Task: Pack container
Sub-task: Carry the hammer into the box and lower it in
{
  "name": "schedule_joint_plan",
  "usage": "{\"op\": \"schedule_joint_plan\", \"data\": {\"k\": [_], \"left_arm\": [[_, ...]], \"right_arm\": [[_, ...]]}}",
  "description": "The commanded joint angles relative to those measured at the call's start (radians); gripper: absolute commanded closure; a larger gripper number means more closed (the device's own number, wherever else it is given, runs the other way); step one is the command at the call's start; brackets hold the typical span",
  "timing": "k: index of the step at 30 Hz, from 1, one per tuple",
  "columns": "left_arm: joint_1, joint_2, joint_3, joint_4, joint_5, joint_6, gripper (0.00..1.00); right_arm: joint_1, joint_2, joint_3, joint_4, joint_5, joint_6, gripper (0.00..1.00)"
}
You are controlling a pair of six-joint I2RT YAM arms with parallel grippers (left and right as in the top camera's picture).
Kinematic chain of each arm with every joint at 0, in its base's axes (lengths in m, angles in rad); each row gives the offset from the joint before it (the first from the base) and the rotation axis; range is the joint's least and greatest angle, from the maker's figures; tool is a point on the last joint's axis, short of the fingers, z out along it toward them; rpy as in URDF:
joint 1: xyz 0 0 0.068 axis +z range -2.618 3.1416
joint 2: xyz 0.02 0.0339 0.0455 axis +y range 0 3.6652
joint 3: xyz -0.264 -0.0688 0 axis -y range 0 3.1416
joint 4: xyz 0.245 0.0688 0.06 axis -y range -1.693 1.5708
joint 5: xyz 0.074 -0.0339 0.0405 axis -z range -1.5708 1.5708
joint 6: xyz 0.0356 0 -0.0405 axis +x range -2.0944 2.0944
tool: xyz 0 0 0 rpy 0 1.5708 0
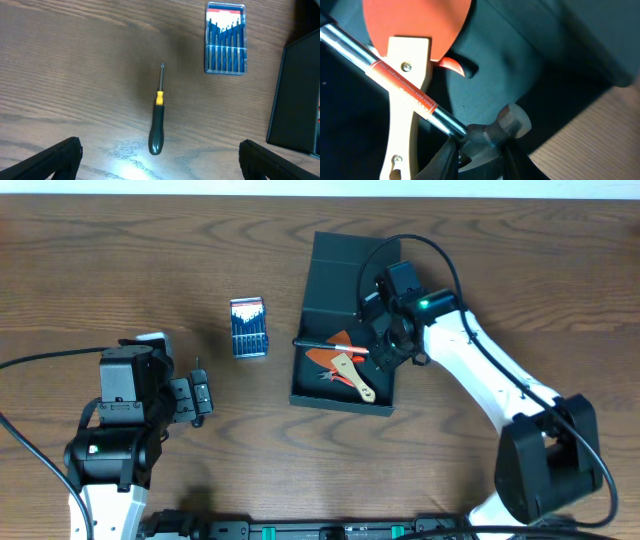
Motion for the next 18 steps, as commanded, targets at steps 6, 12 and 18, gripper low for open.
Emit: {"op": "schedule_joint_plan", "data": {"k": [6, 12, 18], "left_arm": [[-0.004, -0.002, 0.023, -0.003, -0.001, -0.005, 0.01], [-0.004, -0.002, 0.023, -0.003, -0.001, -0.005, 0.02], [-0.004, -0.002, 0.023, -0.003, -0.001, -0.005, 0.02]], "right_arm": [[0.006, 0.027, 0.010, 0.022, 0.026, 0.026, 0.99], [-0.014, 0.027, 0.010, 0.027, 0.030, 0.071, 0.99], [-0.039, 0.027, 0.010, 0.031, 0.034, 0.157, 0.99]]}}
